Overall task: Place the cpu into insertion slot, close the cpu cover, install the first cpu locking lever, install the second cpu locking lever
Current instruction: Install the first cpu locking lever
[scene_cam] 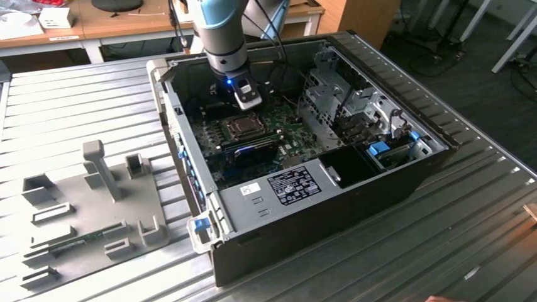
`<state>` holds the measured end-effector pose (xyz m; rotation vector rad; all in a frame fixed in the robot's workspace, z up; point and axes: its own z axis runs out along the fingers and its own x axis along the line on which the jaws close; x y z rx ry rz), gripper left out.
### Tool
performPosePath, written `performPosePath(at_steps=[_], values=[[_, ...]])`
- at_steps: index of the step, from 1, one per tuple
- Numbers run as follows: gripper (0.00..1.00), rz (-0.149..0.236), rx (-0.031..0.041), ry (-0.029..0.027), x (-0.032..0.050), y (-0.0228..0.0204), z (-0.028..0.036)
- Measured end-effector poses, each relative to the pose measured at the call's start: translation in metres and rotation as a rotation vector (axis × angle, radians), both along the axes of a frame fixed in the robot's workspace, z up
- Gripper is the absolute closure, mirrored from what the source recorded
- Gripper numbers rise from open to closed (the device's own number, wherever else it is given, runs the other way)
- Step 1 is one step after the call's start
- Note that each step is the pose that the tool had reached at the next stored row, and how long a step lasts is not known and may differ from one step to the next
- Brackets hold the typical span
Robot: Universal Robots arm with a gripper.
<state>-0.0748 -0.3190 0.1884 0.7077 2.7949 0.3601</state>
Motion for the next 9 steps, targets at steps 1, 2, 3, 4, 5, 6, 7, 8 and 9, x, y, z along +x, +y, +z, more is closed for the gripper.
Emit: performPosePath(at_steps=[1,2,3,4,5,6,7,8,9], values=[[0.9,0.0,0.0001,-0.0012,0.0,0.0,-0.0006],[0.9,0.0,0.0004,-0.0022,0.0001,0.0001,-0.001],[0.9,0.0,0.0005,-0.0026,0.0001,0.0,-0.0011],[0.9,0.0,0.0004,-0.0027,0.0001,0.0,-0.0011],[0.9,0.0,0.0006,-0.0029,0.0002,0.0002,-0.0013],[0.9,0.0,0.0005,-0.0028,0.0001,0.0001,-0.0011],[0.9,0.0,0.0008,-0.003,0.0002,0.0002,-0.0006],[0.9,0.0,0.0016,-0.0036,0.0003,0.0004,0.0001],[0.9,0.0,0.0023,-0.0039,0.0004,0.0005,0.0012]])
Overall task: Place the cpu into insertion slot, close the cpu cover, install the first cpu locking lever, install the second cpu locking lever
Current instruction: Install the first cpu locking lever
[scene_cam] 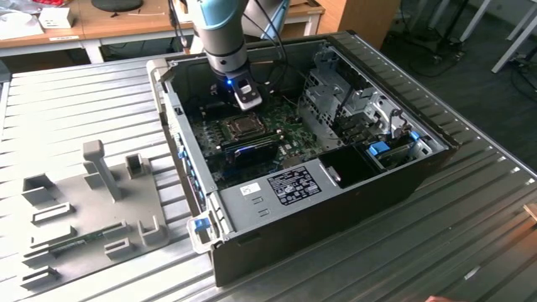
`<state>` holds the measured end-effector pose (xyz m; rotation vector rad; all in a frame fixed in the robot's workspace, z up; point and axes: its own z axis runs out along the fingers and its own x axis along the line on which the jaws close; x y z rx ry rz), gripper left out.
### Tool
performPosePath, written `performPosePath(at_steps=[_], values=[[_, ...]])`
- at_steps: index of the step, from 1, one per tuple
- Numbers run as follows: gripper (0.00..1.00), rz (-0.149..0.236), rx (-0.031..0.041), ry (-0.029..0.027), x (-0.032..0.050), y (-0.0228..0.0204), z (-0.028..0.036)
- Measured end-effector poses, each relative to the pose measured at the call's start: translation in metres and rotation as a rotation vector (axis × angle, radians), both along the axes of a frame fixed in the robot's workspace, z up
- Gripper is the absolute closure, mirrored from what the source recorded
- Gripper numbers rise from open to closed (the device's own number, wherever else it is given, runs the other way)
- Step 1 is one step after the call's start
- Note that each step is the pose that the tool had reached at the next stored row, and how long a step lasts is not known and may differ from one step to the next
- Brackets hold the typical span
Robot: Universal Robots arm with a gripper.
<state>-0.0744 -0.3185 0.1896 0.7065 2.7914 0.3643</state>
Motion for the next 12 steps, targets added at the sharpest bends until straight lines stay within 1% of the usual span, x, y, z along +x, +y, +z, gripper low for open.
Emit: performPosePath(at_steps=[2,4,6,8,10,12], values=[[0.9,0.0,-0.0014,0.001,-0.0003,-0.0002,0.0029],[0.9,0.0,-0.0014,0.0007,-0.0005,0.0001,0.0044],[0.9,0.0,-0.0014,0.0003,-0.001,0.0011,0.0047],[0.9,0.0,-0.0016,-0.0005,-0.002,0.0032,0.0047],[0.9,0.0,-0.0007,-0.0023,-0.0032,0.005,0.0045],[0.9,0.0,-0.0014,-0.0029,-0.0039,0.0049,0.0047]])
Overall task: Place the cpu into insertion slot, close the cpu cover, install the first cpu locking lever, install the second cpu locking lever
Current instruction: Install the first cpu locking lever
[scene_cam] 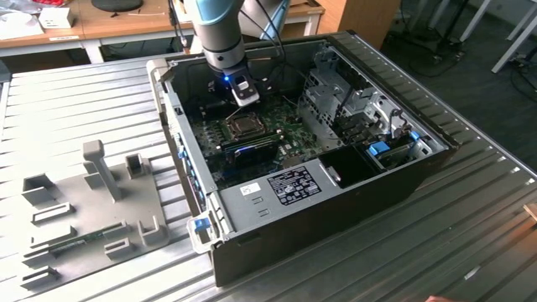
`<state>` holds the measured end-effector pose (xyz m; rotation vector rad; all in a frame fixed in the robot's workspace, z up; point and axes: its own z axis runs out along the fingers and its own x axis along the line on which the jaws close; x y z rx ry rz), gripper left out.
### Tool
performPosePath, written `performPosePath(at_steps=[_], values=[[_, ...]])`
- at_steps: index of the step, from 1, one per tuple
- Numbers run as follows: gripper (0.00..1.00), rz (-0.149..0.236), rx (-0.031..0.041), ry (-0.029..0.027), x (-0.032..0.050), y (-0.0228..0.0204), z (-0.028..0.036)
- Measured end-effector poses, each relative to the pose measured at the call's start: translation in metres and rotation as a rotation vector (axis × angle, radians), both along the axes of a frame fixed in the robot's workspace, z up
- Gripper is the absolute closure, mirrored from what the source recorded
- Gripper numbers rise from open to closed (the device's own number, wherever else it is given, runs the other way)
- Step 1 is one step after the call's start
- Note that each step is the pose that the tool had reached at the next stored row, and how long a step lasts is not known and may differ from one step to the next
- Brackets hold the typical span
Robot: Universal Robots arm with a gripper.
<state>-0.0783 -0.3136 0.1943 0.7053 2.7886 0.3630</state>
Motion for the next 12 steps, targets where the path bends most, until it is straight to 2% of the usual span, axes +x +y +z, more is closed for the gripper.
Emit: performPosePath(at_steps=[5,12], values=[[0.9,0.0,-0.0005,0.0002,-0.0003,-0.0001,0.0009],[0.9,0.0,0.007,-0.0001,-0.0003,0.0001,0.0174]])
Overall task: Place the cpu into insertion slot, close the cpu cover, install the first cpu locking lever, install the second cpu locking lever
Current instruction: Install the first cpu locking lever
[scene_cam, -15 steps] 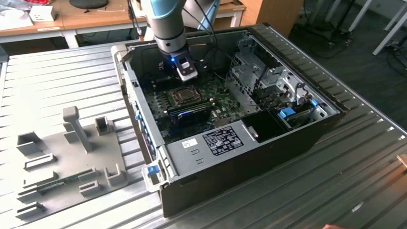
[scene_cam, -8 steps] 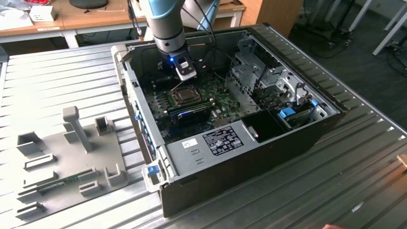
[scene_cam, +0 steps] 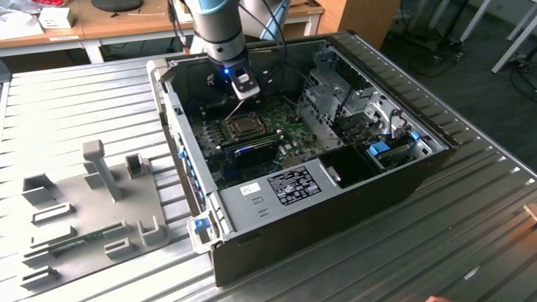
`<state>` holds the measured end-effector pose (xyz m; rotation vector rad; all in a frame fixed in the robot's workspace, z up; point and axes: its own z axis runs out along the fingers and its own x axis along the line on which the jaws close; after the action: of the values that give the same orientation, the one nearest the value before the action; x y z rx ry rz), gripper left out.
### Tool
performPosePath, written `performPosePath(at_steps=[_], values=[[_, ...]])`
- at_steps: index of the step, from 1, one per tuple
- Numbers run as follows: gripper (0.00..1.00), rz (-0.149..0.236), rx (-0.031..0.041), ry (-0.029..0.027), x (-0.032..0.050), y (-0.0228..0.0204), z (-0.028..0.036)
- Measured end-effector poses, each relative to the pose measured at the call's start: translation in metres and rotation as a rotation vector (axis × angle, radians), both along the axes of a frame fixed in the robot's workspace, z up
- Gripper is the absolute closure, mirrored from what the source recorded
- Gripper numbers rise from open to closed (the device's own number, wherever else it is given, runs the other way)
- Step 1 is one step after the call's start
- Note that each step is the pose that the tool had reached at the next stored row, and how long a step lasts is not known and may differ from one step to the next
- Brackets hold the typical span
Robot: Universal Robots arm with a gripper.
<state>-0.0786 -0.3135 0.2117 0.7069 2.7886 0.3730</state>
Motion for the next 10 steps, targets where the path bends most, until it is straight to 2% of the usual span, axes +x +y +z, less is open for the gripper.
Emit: performPosePath(at_steps=[4,7,10], values=[[0.9,0.0,0.0073,0.0,0.0,0.0005,0.0051],[0.9,0.0,0.0141,-0.0001,-0.0007,0.0007,0.0054],[0.9,0.0,0.0153,-0.0013,-0.0042,0.0008,0.0053]])
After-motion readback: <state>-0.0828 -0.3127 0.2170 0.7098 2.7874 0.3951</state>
